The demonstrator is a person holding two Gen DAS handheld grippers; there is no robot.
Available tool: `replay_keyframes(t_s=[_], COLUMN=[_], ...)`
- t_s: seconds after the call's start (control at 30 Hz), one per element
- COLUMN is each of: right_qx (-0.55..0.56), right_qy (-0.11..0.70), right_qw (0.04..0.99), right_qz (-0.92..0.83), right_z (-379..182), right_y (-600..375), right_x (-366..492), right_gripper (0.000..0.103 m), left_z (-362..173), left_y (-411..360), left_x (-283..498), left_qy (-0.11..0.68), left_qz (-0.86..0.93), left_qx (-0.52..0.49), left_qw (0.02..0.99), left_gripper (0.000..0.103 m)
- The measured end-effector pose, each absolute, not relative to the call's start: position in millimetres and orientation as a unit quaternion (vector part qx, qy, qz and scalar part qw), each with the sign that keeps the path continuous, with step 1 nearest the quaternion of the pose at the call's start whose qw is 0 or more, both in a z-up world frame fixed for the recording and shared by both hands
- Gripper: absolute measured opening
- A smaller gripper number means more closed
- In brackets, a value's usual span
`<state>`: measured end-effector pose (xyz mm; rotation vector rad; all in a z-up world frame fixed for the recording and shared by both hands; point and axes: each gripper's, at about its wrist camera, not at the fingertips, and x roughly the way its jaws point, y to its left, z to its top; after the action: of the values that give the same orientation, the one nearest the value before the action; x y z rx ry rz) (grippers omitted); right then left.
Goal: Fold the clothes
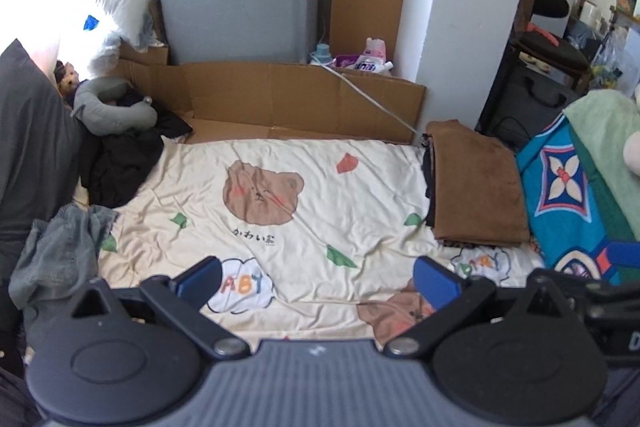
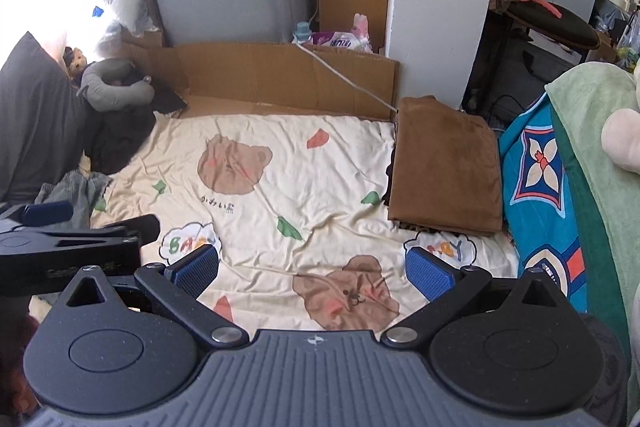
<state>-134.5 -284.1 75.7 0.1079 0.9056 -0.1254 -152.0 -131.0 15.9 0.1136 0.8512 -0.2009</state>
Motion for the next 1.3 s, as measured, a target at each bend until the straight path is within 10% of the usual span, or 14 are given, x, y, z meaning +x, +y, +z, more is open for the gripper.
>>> replay_keyframes(t_s=[1.3], right_qx=[0.052], right_qy=[0.451], right_qw=[0.890], right_qz=[-0.035], right_z=[65.9], right_y=[-265.6], right_x=[-129.3], right_gripper=[0.102], left_z=[7.8], left_y=[-105.0], left_x=[-169.6], left_qy=[0.372], left_qz=[-0.047], left_qx=[0.020], left_qw=[0.927], left_gripper=[0.102])
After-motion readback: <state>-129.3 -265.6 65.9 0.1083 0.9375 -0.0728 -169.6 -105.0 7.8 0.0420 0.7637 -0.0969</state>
